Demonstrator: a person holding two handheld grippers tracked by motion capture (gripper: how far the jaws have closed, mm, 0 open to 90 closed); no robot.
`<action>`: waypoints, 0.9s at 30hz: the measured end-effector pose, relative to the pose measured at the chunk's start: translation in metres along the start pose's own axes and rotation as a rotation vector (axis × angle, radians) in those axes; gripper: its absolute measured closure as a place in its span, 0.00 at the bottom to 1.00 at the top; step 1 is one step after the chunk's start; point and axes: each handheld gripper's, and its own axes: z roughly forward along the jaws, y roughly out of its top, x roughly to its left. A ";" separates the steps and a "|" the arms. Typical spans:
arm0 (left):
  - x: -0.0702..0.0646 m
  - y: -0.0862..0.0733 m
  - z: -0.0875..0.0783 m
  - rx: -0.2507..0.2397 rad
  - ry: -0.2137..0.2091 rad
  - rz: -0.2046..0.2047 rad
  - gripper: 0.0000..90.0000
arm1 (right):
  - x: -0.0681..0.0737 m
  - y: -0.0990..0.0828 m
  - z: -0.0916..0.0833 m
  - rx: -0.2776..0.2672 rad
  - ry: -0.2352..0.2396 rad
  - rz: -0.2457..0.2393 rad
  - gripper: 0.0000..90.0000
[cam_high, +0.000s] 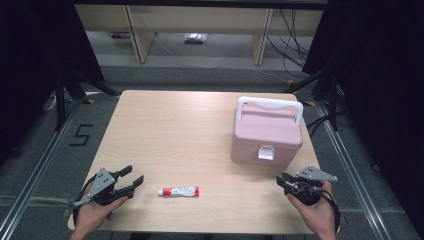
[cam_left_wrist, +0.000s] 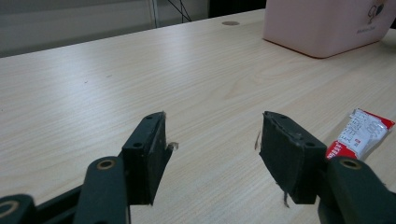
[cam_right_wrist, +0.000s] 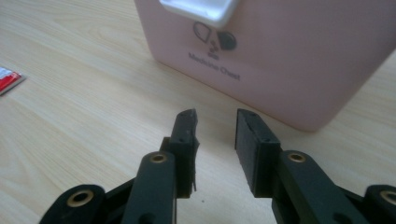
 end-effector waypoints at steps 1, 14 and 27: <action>0.000 0.000 0.000 0.000 0.000 0.000 0.45 | 0.000 0.000 0.000 0.000 0.000 0.000 0.77; 0.003 0.005 0.005 0.051 -0.018 0.033 0.43 | 0.018 0.036 0.007 0.065 0.074 -0.131 0.72; 0.002 0.016 0.006 0.063 -0.065 0.080 0.42 | 0.034 0.052 0.019 0.112 0.126 -0.244 0.72</action>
